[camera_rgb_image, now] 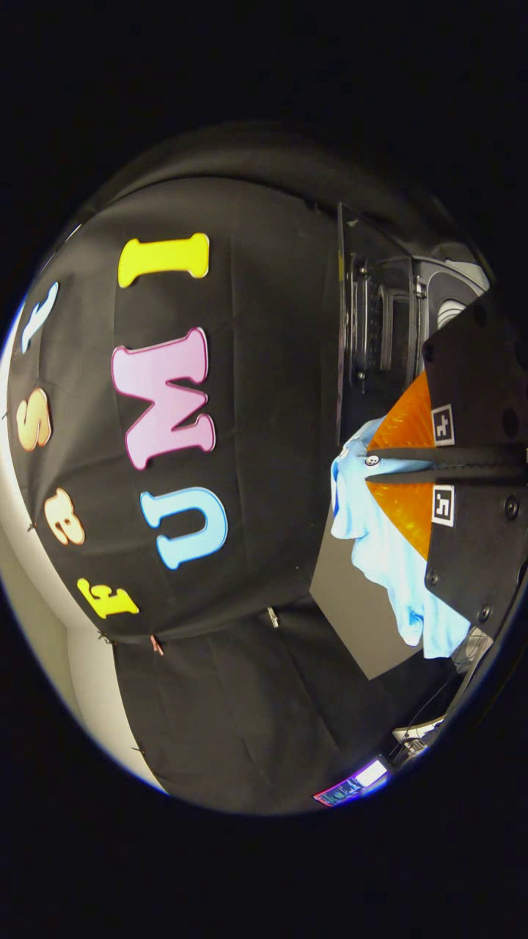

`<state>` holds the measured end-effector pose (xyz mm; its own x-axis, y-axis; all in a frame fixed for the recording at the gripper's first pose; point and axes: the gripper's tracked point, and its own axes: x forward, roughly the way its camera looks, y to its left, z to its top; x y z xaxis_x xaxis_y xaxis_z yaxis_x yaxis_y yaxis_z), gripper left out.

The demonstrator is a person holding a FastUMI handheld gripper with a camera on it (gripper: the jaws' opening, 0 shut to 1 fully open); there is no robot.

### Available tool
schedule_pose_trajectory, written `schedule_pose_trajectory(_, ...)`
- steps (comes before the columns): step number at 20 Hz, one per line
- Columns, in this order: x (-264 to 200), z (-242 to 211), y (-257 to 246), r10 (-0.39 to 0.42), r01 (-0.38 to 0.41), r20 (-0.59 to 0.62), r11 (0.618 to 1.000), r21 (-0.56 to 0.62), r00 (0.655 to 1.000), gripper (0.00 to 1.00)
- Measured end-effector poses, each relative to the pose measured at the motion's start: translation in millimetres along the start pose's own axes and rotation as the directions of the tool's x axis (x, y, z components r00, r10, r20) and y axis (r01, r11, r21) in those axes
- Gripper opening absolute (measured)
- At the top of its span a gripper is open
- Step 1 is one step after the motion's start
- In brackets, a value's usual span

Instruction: Put the clothes into the washing machine and then close the washing machine lid.

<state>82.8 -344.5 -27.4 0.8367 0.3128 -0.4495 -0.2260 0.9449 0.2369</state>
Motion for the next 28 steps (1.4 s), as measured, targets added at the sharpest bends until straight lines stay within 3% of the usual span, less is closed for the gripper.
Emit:
schedule_pose_trajectory(5,2,-14,-33,-0.032,0.032,-0.026,0.999,-0.014,0.999,0.05)
schedule_pose_trajectory(12,21,-98,-81,-0.114,0.097,-0.158,0.989,-0.116,0.981,0.05)
schedule_pose_trajectory(17,38,-154,-128,-0.205,0.178,-0.240,0.975,-0.132,0.949,0.05)
schedule_pose_trajectory(24,65,-207,-158,-0.266,0.226,-0.308,0.961,-0.159,0.913,0.05)
schedule_pose_trajectory(28,77,-245,-174,-0.330,0.277,-0.364,0.942,-0.190,0.871,0.05)
